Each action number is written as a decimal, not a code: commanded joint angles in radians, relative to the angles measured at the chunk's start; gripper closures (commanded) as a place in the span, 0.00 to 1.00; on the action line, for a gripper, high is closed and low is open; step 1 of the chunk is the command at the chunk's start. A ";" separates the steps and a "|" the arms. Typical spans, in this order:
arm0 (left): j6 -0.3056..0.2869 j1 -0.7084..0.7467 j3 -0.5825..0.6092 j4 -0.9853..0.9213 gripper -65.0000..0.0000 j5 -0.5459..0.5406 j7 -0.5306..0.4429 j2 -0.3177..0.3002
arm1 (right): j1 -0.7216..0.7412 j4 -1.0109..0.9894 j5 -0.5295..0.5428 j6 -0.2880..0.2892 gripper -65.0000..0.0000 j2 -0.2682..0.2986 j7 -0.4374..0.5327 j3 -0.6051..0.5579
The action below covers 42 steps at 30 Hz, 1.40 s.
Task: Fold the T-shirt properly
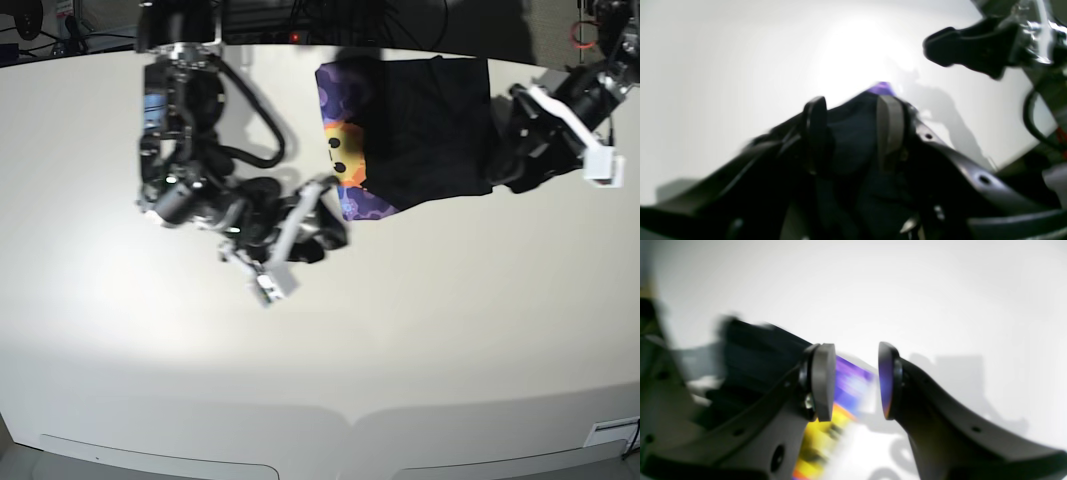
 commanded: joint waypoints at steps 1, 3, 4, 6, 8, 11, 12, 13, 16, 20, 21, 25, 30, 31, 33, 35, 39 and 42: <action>-0.011 -0.006 0.024 0.033 0.62 0.010 -0.027 0.004 | 0.010 0.018 0.019 0.007 0.66 0.020 0.017 0.018; -0.011 -0.019 0.088 0.043 0.62 0.072 -0.034 0.030 | -0.012 0.018 0.020 0.007 0.66 0.066 0.016 0.060; -0.011 -0.027 0.116 0.043 0.62 0.103 -0.043 0.042 | -0.027 0.018 0.021 0.007 0.66 0.088 0.016 0.081; -0.011 -0.043 0.166 0.043 0.62 0.153 -0.050 0.062 | -0.058 0.018 0.025 0.007 0.66 0.126 0.016 0.120; 0.002 -0.061 0.212 0.043 0.62 0.185 -0.048 0.071 | -0.088 0.018 0.045 0.007 0.66 0.153 0.015 0.156; 0.006 -0.080 0.296 0.043 0.62 0.251 -0.048 0.082 | -0.125 0.018 0.076 0.007 0.66 0.185 0.015 0.215; 0.008 -0.086 0.329 0.043 0.62 0.289 -0.050 0.086 | -0.134 0.018 0.080 0.007 0.66 0.193 0.016 0.237; 0.019 -0.093 0.359 0.042 0.62 0.331 -0.050 0.091 | -0.142 0.018 0.090 0.007 0.66 0.199 0.014 0.257; 0.130 -0.111 0.433 0.042 0.62 0.474 -0.052 0.099 | -0.163 0.018 0.138 0.007 0.66 0.210 0.011 0.314; 0.199 -0.124 0.463 0.040 0.62 0.581 -0.054 0.099 | -0.171 0.018 0.201 0.007 0.66 0.213 -0.019 0.373; 0.204 -0.127 0.462 0.040 0.62 0.586 -0.053 0.099 | -0.172 0.018 0.222 0.007 0.66 0.213 -0.024 0.383; 0.243 -0.134 0.463 0.040 0.62 0.627 -0.051 0.099 | -0.172 0.018 0.261 0.007 0.66 0.213 -0.042 0.397; 0.242 -0.129 0.463 0.040 0.62 0.631 0.000 0.099 | -0.172 0.018 0.261 0.007 0.66 0.213 -0.041 0.396; 0.242 -0.128 0.463 0.040 0.63 0.631 0.008 0.099 | -0.171 0.018 0.261 0.007 0.66 0.213 -0.041 0.396; 0.242 -0.128 0.466 0.040 0.76 0.631 0.017 0.099 | -0.171 0.018 0.261 0.007 0.66 0.213 -0.041 0.396; 0.242 -0.126 0.466 0.040 0.97 0.631 0.021 0.099 | -0.171 0.018 0.261 0.007 0.66 0.213 -0.040 0.396; 0.243 -0.109 0.465 0.043 1.00 0.599 0.027 0.091 | -0.171 0.018 0.261 0.007 0.66 0.213 -0.033 0.396; 0.243 -0.061 0.457 0.066 1.00 0.566 0.021 0.075 | -0.171 0.018 0.261 0.007 0.66 0.213 -0.030 0.396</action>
